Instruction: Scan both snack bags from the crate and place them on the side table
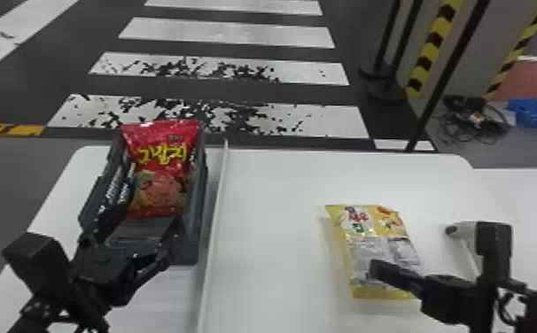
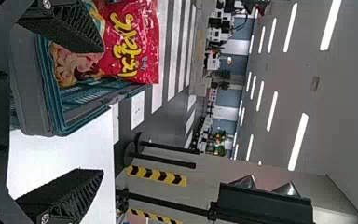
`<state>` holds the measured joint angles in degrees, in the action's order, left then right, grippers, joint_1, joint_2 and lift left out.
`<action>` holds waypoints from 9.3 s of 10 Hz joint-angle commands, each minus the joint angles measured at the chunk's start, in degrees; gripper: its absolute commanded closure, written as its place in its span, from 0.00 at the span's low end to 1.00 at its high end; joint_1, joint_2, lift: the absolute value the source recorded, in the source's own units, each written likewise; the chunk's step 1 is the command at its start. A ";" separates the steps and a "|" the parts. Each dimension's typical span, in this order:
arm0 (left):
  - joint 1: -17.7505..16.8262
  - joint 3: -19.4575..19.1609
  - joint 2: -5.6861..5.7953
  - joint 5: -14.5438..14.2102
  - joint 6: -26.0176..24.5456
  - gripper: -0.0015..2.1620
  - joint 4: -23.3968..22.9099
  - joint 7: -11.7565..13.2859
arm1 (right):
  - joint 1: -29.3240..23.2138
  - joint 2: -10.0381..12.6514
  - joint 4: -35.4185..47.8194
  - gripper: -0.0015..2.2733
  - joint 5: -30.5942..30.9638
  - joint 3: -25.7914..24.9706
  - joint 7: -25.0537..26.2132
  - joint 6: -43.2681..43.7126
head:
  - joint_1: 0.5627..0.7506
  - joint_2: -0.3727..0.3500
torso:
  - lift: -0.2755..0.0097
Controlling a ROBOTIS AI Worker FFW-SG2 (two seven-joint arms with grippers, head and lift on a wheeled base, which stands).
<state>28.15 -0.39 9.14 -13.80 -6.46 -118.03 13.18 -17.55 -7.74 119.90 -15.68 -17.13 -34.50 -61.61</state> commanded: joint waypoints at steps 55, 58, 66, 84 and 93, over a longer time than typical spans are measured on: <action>-2.40 0.74 2.20 -2.55 0.70 0.04 6.05 -1.23 | -1.35 -7.81 26.79 0.99 13.49 -5.20 1.54 -28.47 | 0.70 0.20 | 0.63; -2.58 0.82 2.20 -2.73 0.70 0.04 6.23 -1.23 | -3.64 -6.41 32.24 0.99 14.63 -2.12 1.63 -28.47 | 0.70 0.27 | 0.63; -2.22 0.74 2.46 -3.34 1.23 0.04 6.58 -1.23 | -9.17 -3.77 36.90 0.99 17.00 5.96 1.98 -28.47 | 0.70 0.42 | 0.63; -2.84 2.14 2.46 -3.34 1.23 0.04 7.99 -1.23 | -4.43 6.95 22.84 0.99 23.42 10.97 12.09 -28.47 | 0.70 0.42 | 0.63; -2.93 1.70 2.64 -3.34 1.23 0.04 8.08 -1.23 | -2.40 4.40 24.24 0.99 23.86 6.23 11.91 -28.47 | 0.70 0.39 | 0.63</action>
<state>25.16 1.34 11.70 -17.14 -5.23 -109.95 11.95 -20.26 -2.66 144.29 8.45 -9.83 -22.60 -89.79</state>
